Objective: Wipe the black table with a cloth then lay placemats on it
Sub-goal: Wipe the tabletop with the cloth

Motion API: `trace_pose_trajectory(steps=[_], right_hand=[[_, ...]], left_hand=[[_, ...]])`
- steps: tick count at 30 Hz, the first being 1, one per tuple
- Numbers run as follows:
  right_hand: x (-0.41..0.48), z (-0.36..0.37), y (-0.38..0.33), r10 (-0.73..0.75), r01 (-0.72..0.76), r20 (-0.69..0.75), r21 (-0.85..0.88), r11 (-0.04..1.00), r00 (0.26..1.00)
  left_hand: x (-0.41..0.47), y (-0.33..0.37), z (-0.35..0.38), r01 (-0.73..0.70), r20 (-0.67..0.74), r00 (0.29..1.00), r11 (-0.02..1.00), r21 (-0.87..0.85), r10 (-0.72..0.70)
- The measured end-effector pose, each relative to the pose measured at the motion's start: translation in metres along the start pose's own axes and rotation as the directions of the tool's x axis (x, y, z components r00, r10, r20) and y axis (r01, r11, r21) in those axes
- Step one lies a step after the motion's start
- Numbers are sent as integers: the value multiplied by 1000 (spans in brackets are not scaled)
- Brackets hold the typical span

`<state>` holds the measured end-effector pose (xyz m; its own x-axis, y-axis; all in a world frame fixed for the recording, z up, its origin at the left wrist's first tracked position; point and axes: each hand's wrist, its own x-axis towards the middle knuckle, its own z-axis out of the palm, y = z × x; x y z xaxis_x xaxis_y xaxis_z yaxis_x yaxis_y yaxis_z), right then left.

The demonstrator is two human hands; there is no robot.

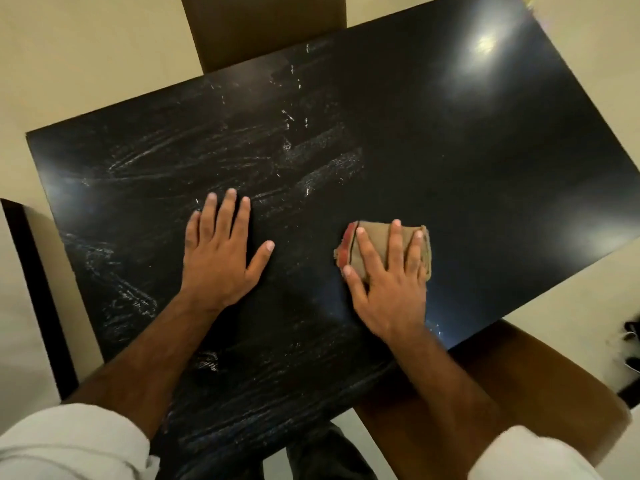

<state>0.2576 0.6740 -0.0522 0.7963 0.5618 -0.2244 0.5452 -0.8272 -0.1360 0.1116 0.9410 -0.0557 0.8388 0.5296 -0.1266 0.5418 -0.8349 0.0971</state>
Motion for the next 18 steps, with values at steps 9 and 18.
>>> trace_pose_trajectory(steps=[9,18], right_hand=[[151,-5,-82,-66,69,-158,17,997,985],[78,-9,-29,-11,10,-91,-7,1000,996]], left_hand=[[33,-14,10,60,2,998,998,2,-60],[35,-15,9,57,-11,998,998,14,-57]])
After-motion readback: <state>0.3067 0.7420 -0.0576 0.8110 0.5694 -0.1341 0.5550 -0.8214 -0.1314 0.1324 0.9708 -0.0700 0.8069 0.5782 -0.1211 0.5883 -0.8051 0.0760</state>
